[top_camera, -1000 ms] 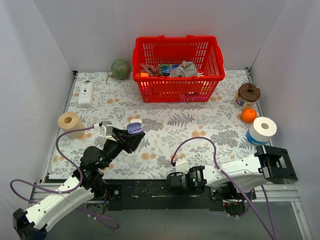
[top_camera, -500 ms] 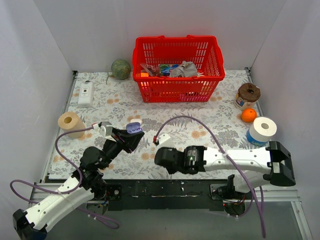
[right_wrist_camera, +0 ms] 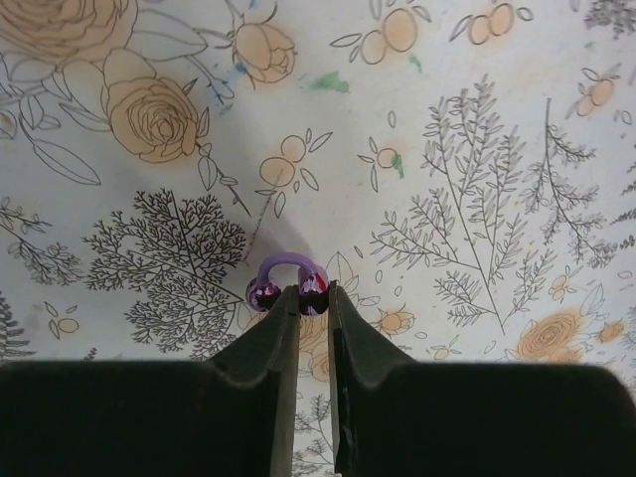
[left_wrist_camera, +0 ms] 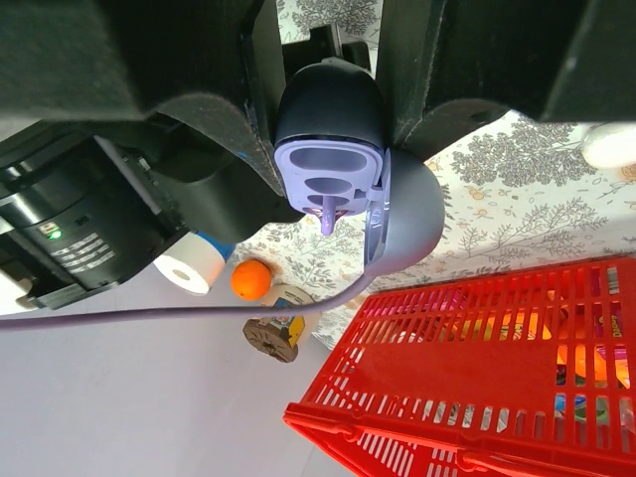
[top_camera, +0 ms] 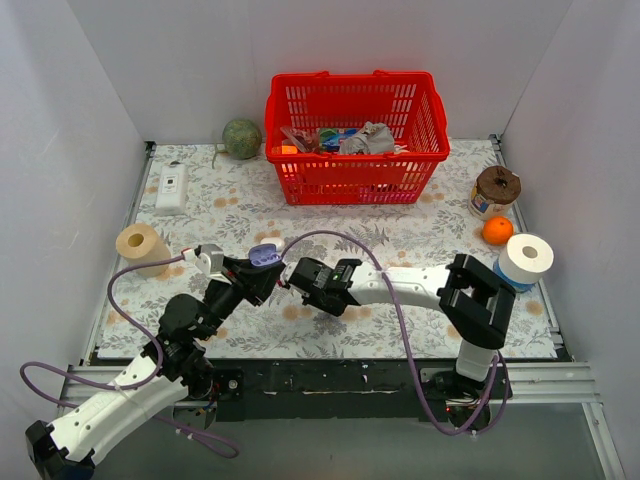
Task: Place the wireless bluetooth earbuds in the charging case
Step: Move the earbud to the center of the board.
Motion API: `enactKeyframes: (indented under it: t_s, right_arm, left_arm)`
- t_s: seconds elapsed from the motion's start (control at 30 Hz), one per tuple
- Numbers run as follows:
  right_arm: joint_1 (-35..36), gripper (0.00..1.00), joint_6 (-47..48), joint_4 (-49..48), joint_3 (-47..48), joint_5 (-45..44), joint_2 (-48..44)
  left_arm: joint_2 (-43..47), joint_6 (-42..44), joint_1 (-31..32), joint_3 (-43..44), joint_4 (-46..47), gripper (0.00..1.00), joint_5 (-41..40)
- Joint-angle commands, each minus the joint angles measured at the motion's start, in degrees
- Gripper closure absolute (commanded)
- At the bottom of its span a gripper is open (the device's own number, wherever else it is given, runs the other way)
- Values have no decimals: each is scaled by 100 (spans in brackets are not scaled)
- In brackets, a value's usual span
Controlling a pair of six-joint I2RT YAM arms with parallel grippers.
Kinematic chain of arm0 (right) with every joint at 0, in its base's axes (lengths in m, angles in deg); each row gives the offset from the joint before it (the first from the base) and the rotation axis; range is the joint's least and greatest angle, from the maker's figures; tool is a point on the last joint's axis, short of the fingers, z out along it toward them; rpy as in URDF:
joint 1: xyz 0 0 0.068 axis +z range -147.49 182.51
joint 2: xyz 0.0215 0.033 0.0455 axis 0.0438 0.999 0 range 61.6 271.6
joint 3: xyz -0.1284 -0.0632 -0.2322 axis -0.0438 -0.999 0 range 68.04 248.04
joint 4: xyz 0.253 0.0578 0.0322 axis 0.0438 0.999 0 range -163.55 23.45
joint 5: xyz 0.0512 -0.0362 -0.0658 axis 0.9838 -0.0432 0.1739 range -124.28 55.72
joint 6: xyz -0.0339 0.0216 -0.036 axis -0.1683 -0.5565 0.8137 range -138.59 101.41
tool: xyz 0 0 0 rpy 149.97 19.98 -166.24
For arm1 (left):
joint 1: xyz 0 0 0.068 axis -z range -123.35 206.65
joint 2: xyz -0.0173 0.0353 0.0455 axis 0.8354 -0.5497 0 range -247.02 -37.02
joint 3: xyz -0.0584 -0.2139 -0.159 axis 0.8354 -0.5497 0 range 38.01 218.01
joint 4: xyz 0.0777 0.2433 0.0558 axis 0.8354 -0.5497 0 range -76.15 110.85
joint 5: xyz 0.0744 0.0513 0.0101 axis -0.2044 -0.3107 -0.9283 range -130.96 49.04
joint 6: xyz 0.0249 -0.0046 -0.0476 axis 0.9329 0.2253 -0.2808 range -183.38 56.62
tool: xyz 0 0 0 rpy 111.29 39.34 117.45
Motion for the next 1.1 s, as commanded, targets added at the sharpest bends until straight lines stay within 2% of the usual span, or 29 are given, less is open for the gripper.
enactKeyframes:
  t_s: [0.0,0.1,0.17,0.2,0.27,0.3,0.37,0.5,0.57,0.6,0.67,0.8,0.93,1.07]
  right_arm:
    - [-38,85,1212,143,466,353,117]
    - [-178,70,1222,345,651,424,223]
    - [-205,64,1213,381,643,389,197]
    - [-205,57,1169,372,617,354,145]
    - [-205,51,1134,346,599,319,57]
    - [-205,44,1134,355,590,293,30]
    - [-214,42,1099,407,590,118,-5]
    - [-301,42,512,189,617,-419,-321]
    - [-372,45,-269,-118,459,-402,-697]
    - [-372,53,-586,-398,371,-463,-804]
    - [-372,60,-1412,-638,151,-393,-1033]
    - [-512,59,-2784,-690,-156,-359,-1253]
    - [-697,62,-3339,-1366,-1122,-16,-1657]
    - [-741,63,-3454,-1438,-1623,99,-1623]
  left_arm:
    - [85,175,-17,174,0,100,-133]
    - [164,219,-26,165,-44,100,-186]
    - [199,237,-26,157,-53,100,-212]
    - [199,237,-26,156,-44,100,-212]
    - [182,237,-26,148,-18,100,-221]
    - [164,237,-26,148,8,100,-230]
    - [147,245,-26,165,17,100,-230]
    - [199,245,-17,235,-70,100,-344]
    - [278,254,-26,253,-114,100,-449]
    - [339,263,-26,253,-132,100,-476]
    - [384,280,-26,262,-184,100,-546]
    - [384,289,-26,341,-334,100,-555]
    - [393,281,-26,315,-361,100,-537]
    - [428,254,-26,306,-422,100,-502]
